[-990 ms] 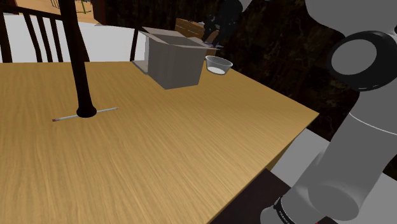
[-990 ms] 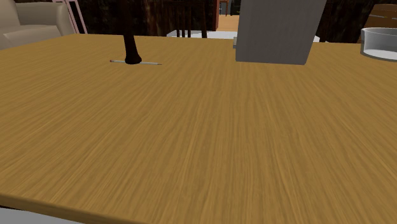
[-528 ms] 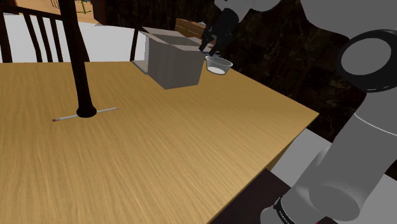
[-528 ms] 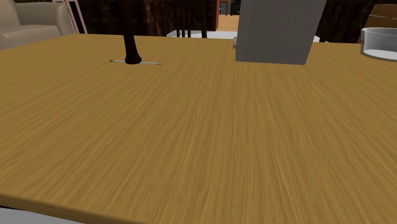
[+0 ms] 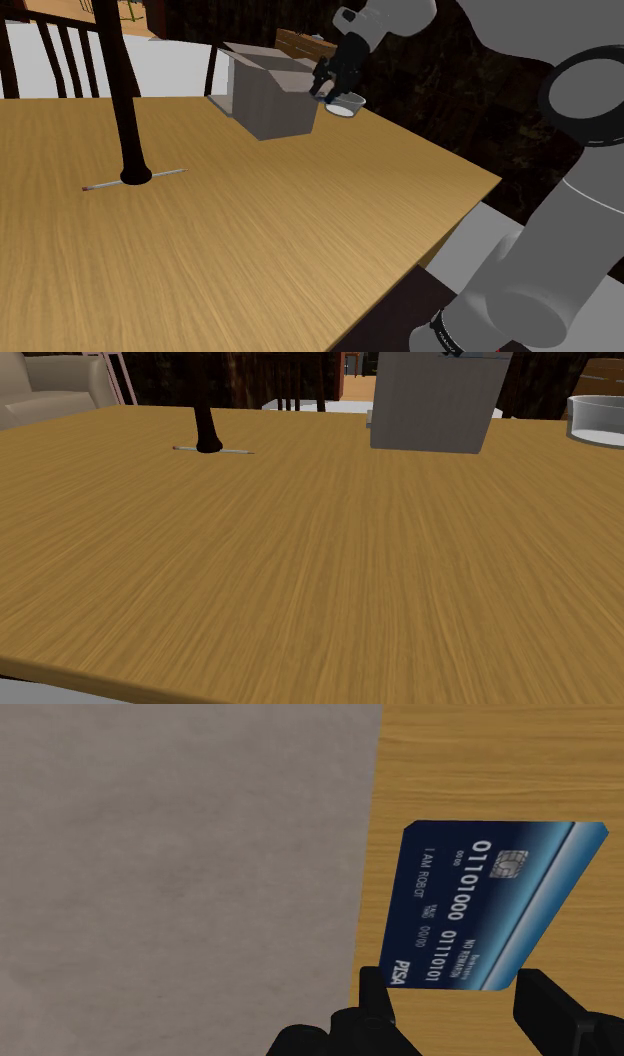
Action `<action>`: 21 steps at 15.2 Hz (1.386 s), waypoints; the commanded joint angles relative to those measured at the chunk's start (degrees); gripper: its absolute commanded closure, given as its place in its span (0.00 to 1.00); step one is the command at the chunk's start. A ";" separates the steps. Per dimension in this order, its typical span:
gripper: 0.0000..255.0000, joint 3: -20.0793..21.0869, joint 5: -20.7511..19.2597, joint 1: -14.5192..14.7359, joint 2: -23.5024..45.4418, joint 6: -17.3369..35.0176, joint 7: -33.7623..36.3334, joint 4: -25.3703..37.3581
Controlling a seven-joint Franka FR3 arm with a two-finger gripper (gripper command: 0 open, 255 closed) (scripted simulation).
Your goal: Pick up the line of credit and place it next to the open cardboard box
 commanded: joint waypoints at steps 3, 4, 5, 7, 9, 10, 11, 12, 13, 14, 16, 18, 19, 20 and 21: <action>1.00 0.15 -0.21 0.21 -0.35 2.73 -1.35 -3.55; 1.00 0.18 -0.23 0.25 -0.43 3.40 -1.70 -4.38; 1.00 0.21 -0.24 0.29 -0.50 4.06 -2.05 -5.20; 1.00 0.28 -0.22 0.37 -0.61 5.38 -2.74 -6.78; 1.00 0.34 -0.18 0.44 -0.65 6.67 -3.45 -8.29; 1.00 0.36 -0.14 0.48 -0.66 7.31 -3.80 -9.02; 1.00 0.38 -0.10 0.52 -0.65 7.95 -4.16 -9.74; 1.00 0.40 -0.05 0.55 -0.63 8.58 -4.51 -10.44; 1.00 0.42 0.01 0.59 -0.59 9.21 -4.87 -11.13; 1.00 0.44 0.07 0.62 -0.55 9.83 -5.23 -11.80; 1.00 0.48 0.23 0.68 -0.42 11.06 -5.96 -13.10; 1.00 0.53 0.42 0.73 -0.24 12.28 -6.70 -14.35; 1.00 0.55 0.52 0.75 -0.13 12.88 -7.07 -14.95; 1.00 0.57 0.64 0.77 -0.01 13.48 -7.44 -15.54; 1.00 0.59 0.76 0.79 0.12 14.07 -7.82 -16.11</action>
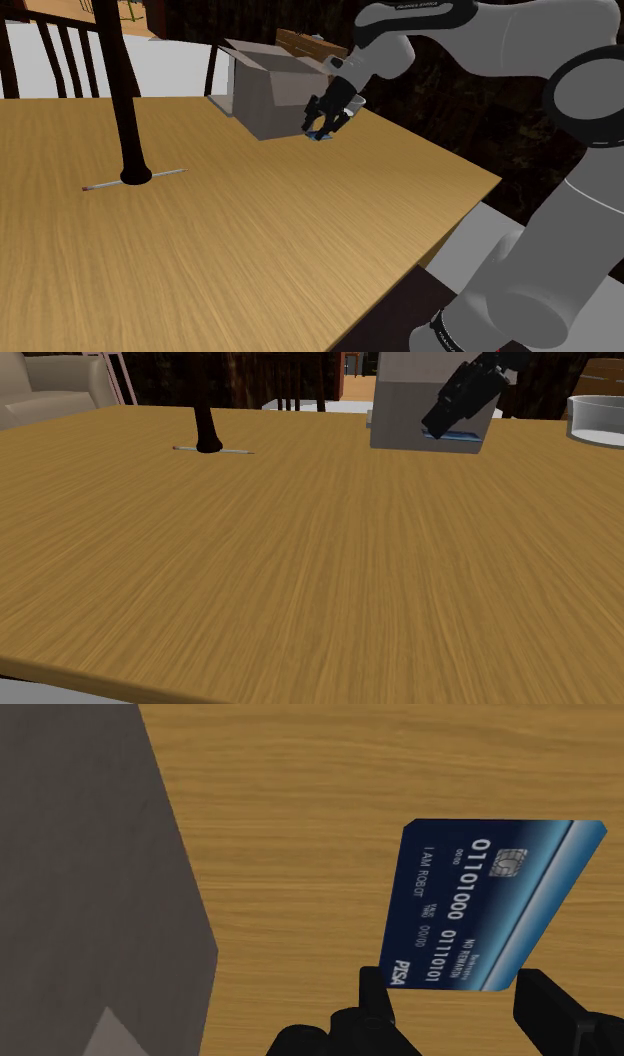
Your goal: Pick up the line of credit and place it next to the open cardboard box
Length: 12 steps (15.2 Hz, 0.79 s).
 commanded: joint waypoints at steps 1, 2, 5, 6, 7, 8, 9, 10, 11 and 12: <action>1.00 0.05 0.23 0.04 0.85 1.23 -0.74 -1.19; 1.00 0.07 0.37 0.06 1.01 1.81 -1.13 -1.73; 1.00 0.13 0.82 0.12 1.54 3.54 -2.29 -3.30; 1.00 0.15 0.99 0.14 1.75 4.11 -2.69 -3.79; 1.00 0.17 1.16 0.16 1.96 4.68 -3.09 -4.27; 1.00 0.18 1.24 0.16 2.05 4.93 -3.26 -4.48; 1.00 0.19 1.24 0.16 2.05 4.93 -3.26 -4.48; 1.00 0.19 1.24 0.16 2.05 4.93 -3.26 -4.48; 1.00 0.18 1.24 0.16 2.05 4.93 -3.26 -4.48; 1.00 0.19 1.24 0.16 2.05 4.93 -3.26 -4.48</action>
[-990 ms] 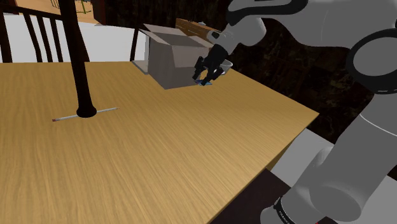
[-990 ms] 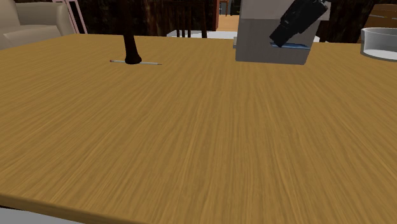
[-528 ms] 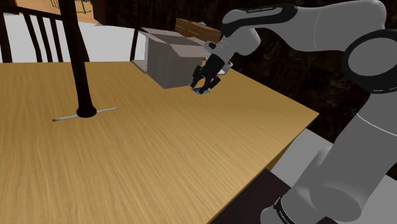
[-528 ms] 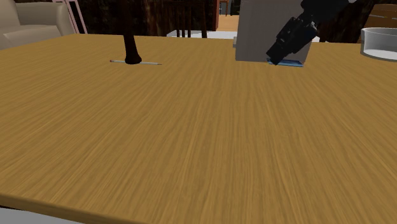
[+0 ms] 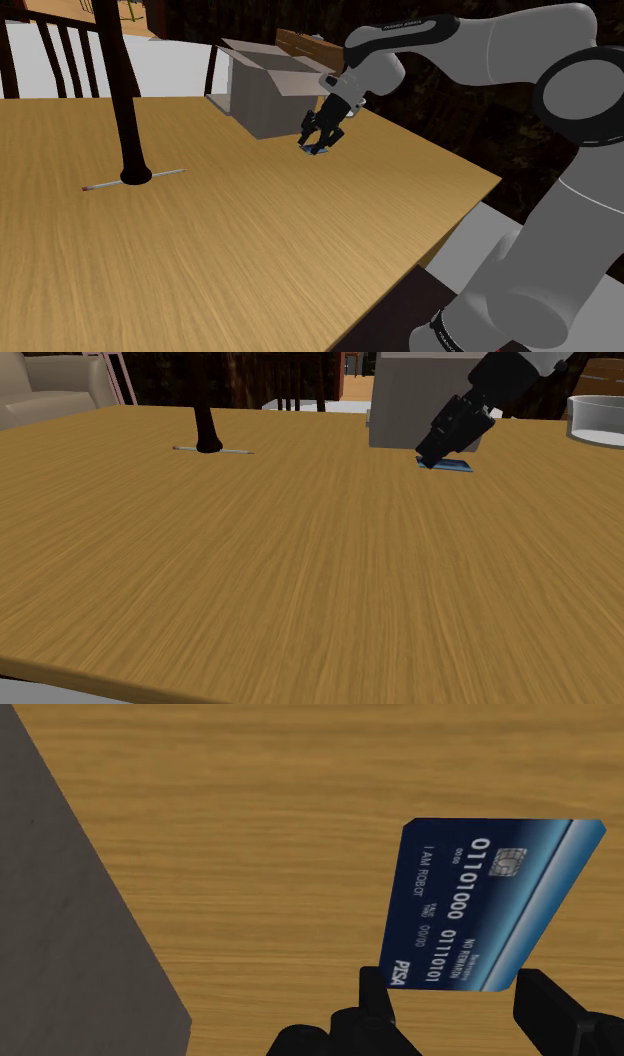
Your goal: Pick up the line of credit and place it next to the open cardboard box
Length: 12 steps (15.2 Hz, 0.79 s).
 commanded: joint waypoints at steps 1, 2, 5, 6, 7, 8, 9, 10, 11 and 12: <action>1.00 0.00 0.00 0.00 0.18 0.04 -0.02 -0.17; 1.00 0.00 0.00 0.00 0.18 0.04 -0.02 -0.17; 0.00 0.01 0.01 0.01 0.17 0.06 0.00 -0.20; 0.00 0.01 0.00 0.01 0.21 -0.01 0.03 -0.08; 0.00 0.05 0.03 0.05 0.22 0.07 0.08 -0.11; 0.00 0.02 -0.02 0.03 0.14 -0.01 0.09 -0.12; 0.00 0.00 0.00 0.00 0.18 0.04 -0.02 -0.17; 0.00 -0.43 -0.45 -0.47 -0.03 -1.68 0.22 1.17; 0.00 -0.84 -0.85 -0.94 -0.17 -3.42 0.45 2.60; 0.00 -1.26 -1.19 -1.41 -0.23 -5.19 0.65 4.12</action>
